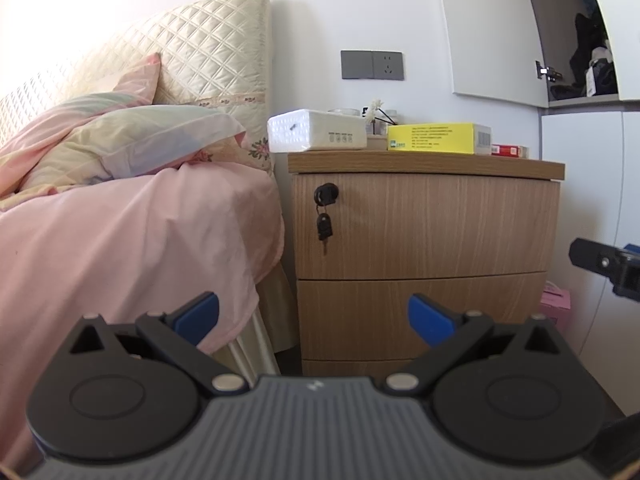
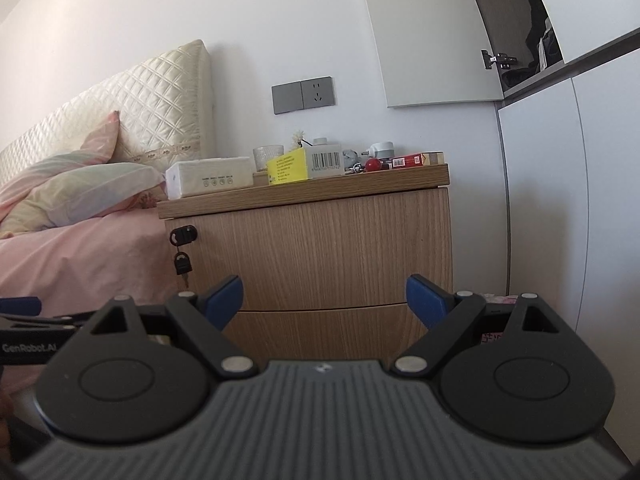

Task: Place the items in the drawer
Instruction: 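Move both tools toward the wooden nightstand's top drawer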

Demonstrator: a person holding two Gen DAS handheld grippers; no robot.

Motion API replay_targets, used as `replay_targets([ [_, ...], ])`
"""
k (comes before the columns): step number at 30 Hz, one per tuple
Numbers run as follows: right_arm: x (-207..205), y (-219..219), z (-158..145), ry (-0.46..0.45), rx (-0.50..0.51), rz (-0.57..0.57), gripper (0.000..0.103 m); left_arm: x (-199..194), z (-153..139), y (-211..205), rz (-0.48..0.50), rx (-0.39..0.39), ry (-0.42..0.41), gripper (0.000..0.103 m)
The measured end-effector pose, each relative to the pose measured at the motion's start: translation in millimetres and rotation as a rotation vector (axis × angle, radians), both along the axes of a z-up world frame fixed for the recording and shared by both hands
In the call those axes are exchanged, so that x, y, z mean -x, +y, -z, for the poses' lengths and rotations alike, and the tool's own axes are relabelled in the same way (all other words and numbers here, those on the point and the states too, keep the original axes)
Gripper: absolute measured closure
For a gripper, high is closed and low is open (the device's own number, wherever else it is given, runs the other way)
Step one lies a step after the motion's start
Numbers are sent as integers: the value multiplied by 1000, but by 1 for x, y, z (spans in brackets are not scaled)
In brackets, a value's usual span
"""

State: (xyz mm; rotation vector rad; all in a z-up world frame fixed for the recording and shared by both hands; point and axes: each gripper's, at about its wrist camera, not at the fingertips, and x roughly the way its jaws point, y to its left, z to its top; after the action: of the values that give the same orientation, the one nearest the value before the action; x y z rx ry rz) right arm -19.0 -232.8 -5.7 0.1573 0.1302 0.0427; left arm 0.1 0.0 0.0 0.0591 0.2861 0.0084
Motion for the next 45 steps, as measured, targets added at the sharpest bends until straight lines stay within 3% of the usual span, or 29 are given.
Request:
replay_targets([
  [27,-1,-1,3,9,-4,13,13,0,0,-1,-1,3,-5,0],
  [45,-7,-13,-5,13,-81,3,13,2,-3,-1,21,8,-10,0],
])
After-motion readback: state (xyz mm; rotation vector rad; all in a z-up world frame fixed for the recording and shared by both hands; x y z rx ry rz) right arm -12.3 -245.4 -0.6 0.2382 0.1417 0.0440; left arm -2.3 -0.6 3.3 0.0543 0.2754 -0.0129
